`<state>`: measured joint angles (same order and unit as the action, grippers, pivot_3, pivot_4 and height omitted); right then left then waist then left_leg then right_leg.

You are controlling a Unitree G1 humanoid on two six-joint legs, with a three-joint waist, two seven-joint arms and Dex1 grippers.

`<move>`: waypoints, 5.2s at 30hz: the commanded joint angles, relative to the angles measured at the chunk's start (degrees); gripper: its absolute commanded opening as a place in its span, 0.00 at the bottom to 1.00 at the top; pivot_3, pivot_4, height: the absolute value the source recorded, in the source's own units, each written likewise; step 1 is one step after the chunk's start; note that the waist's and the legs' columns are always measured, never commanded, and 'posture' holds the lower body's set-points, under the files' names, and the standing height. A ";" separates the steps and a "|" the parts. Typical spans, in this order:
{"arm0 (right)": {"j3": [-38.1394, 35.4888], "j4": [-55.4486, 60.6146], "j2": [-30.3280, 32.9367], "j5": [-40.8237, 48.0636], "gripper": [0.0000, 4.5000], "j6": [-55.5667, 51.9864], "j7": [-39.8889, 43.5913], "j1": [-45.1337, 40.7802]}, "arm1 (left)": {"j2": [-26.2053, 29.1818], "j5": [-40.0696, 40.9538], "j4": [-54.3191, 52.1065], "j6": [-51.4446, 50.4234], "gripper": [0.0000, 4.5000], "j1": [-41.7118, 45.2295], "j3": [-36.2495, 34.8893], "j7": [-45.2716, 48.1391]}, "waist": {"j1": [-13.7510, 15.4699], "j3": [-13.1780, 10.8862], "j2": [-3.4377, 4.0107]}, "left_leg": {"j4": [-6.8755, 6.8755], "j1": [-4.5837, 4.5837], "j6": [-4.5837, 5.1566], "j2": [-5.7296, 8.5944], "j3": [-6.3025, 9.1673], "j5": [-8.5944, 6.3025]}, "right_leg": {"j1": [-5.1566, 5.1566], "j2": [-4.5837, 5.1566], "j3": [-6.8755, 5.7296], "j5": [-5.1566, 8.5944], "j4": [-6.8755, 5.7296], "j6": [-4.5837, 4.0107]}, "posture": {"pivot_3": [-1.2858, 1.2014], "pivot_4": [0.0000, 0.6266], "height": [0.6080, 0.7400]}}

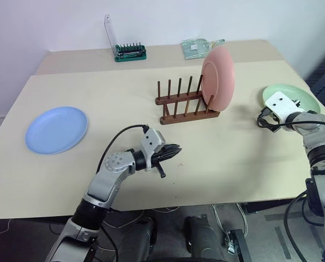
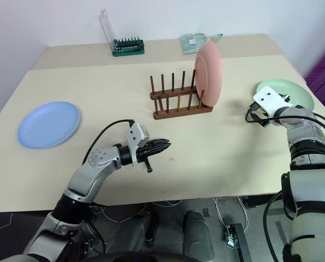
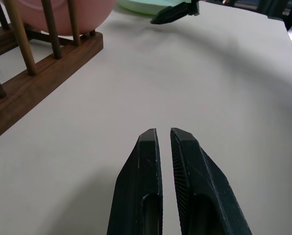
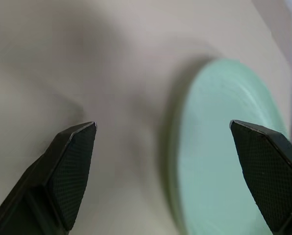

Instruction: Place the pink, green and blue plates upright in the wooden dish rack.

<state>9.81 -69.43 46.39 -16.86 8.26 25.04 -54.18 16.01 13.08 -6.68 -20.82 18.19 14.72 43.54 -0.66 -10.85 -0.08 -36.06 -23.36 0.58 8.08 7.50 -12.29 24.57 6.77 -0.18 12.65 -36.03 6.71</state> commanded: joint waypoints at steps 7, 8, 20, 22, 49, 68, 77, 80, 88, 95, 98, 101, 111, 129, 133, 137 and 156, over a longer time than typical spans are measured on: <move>2.15 -5.58 -0.29 -5.09 0.27 -0.50 -8.85 -2.39 | 0.76 0.46 -3.46 0.01 0.08 -1.42 -0.41 -0.66 | -0.02 0.00 0.00 | -0.03 0.01 0.03 0.04 0.04 -0.01 | -0.04 0.00 0.01 0.00 0.00 -0.01 | 0.52 0.24 1.00; 2.22 -5.66 -0.27 -5.41 0.18 -0.43 -9.61 -2.38 | 0.80 0.47 -3.43 0.02 0.08 -1.36 -0.42 -0.69 | -0.05 0.00 0.00 | -0.01 0.01 0.03 0.04 0.04 -0.01 | -0.04 -0.01 0.01 0.00 0.00 -0.01 | 0.52 0.24 1.00; -4.82 3.83 1.66 1.85 0.01 13.27 -8.18 -5.84 | 1.16 0.72 -3.53 -0.05 0.08 -1.41 -0.39 -0.48 | -0.34 0.01 0.07 | 0.04 0.04 0.01 0.03 0.02 0.00 | -0.01 -0.03 0.04 0.00 -0.02 0.00 | 0.52 0.24 1.00; -10.79 9.39 0.43 9.58 0.01 13.31 -4.25 -8.07 | 1.25 0.81 -3.58 -0.08 0.08 -1.48 -0.36 -0.32 | -0.35 -0.01 0.10 | 0.04 0.04 0.02 0.03 0.01 0.00 | -0.01 -0.03 0.04 0.00 -0.02 0.01 | 0.52 0.24 1.00; -20.56 48.34 -14.37 66.30 0.01 -52.12 27.65 -5.37 | 1.69 1.15 -4.21 -0.44 0.08 -2.43 -2.70 -1.31 | 1.27 0.02 0.08 | -0.04 -0.05 0.11 0.02 0.16 -0.07 | 0.03 0.01 -0.01 -0.01 0.01 0.00 | 0.52 0.24 1.00; -20.46 35.93 -15.61 54.33 0.52 -48.37 30.94 -8.90 | 1.89 1.23 -4.90 -1.18 0.08 -2.42 -2.39 -1.13 | 1.06 0.02 0.08 | 0.00 -0.05 0.10 0.01 0.13 -0.07 | 0.06 0.00 -0.02 -0.01 0.00 0.01 | 0.52 0.24 1.00; -19.94 37.81 -14.01 45.25 0.94 -31.21 28.95 -10.92 | 1.27 0.73 -4.24 -0.08 0.08 -1.70 -2.88 -2.11 | 0.98 0.02 0.09 | 0.00 -0.05 0.10 0.02 0.12 -0.07 | 0.07 0.00 -0.02 -0.01 0.00 0.01 | 0.52 0.24 1.00; -18.27 40.69 -12.63 41.09 0.94 -23.76 30.07 -11.33 | 0.18 -0.56 -3.20 2.95 0.08 -0.62 -4.45 -4.95 | 0.97 0.02 0.09 | 0.01 -0.05 0.09 0.02 0.12 -0.07 | 0.07 -0.01 -0.03 -0.01 0.00 0.01 | 0.52 0.24 1.00; -10.89 66.15 -14.28 43.65 0.96 -28.22 35.98 -4.22 | -4.45 -0.78 -3.46 -6.12 0.71 5.34 -23.31 -31.23 | -0.07 0.06 0.00 | 0.03 -0.05 0.01 -0.08 0.17 -0.12 | 0.10 -0.02 -0.03 -0.01 -0.04 0.03 | 0.52 0.24 1.00; -5.79 71.23 -19.17 43.27 0.96 -29.34 35.10 1.49 | -7.37 2.99 -15.54 -26.88 0.93 5.42 -50.18 -57.15 | -0.02 -0.04 -0.25 | -0.04 -0.05 -0.04 -0.07 0.16 -0.13 | 0.16 -0.14 -0.03 -0.01 -0.12 0.03 | 0.52 0.24 1.00; -5.20 70.80 -19.74 43.82 0.96 -29.66 36.06 1.77 | -9.75 6.35 -19.55 -33.40 0.93 5.80 -56.49 -60.92 | 0.64 0.03 -0.43 | -0.10 -0.05 -0.04 -0.02 0.21 -0.14 | 0.07 -0.14 -0.04 -0.03 -0.08 0.07 | 0.52 0.24 1.00; -4.79 70.20 -20.07 43.60 0.96 -29.40 36.88 2.05 | -11.83 9.21 -20.97 -36.75 0.93 7.22 -62.04 -64.28 | 1.44 0.00 -0.62 | -0.17 -0.05 -0.06 0.00 0.24 -0.15 | 0.02 -0.17 -0.05 -0.07 -0.05 0.13 | 0.52 0.24 1.00; -4.24 70.28 -20.74 41.78 0.96 -28.51 36.59 3.23 | -16.76 21.17 -12.17 -39.65 0.93 15.80 -76.81 -75.12 | 1.24 0.01 -0.78 | -0.16 -0.05 -0.24 -0.03 0.26 -0.21 | 0.01 -0.21 -0.07 -0.07 -0.05 0.13 | 0.52 0.24 1.00; 0.27 66.72 -20.90 29.11 0.98 -17.18 32.24 2.82 | -8.23 26.51 -13.01 -27.93 0.01 22.35 -53.26 -65.99 | 1.22 -0.04 -0.96 | -0.14 -0.04 -0.55 -0.04 0.23 -0.04 | 0.01 -0.24 -0.05 -0.09 -0.04 0.10 | 0.52 0.24 1.00; 5.14 62.04 -22.63 19.25 0.98 -2.09 28.97 0.90 | -5.10 24.85 -15.51 -30.47 0.01 27.18 -42.65 -64.14 | 1.00 -0.04 -0.97 | -0.10 -0.04 -0.61 -0.05 0.21 0.01 | 0.04 -0.25 -0.04 -0.09 -0.05 0.10 | 0.52 0.24 1.00; 8.22 52.97 -24.97 8.27 0.98 10.82 19.75 -3.51 | -5.45 25.57 -16.47 -36.35 0.01 29.87 -37.44 -65.81 | 0.42 -0.04 -0.96 | -0.09 -0.03 -0.59 -0.04 0.19 0.10 | 0.06 -0.25 -0.01 -0.09 -0.07 0.10 | 0.52 0.24 1.00; 11.64 37.99 -25.31 -8.69 0.01 24.26 3.89 -8.01 | -11.78 33.91 -17.62 -43.95 0.00 32.52 -42.20 -72.19 | -0.09 -0.06 -0.97 | 0.00 -0.03 -0.64 -0.06 0.24 0.21 | 0.11 -0.30 0.01 -0.09 -0.08 0.08 | 0.52 0.24 1.00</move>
<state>22.57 -32.18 20.98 -25.33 31.76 30.90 -59.78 3.77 46.02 -21.71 -64.88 49.39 -27.68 -28.62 -0.74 -10.91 -1.06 -36.06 -23.39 -0.06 8.01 7.74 -12.09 24.67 6.47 -0.17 12.56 -36.10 6.79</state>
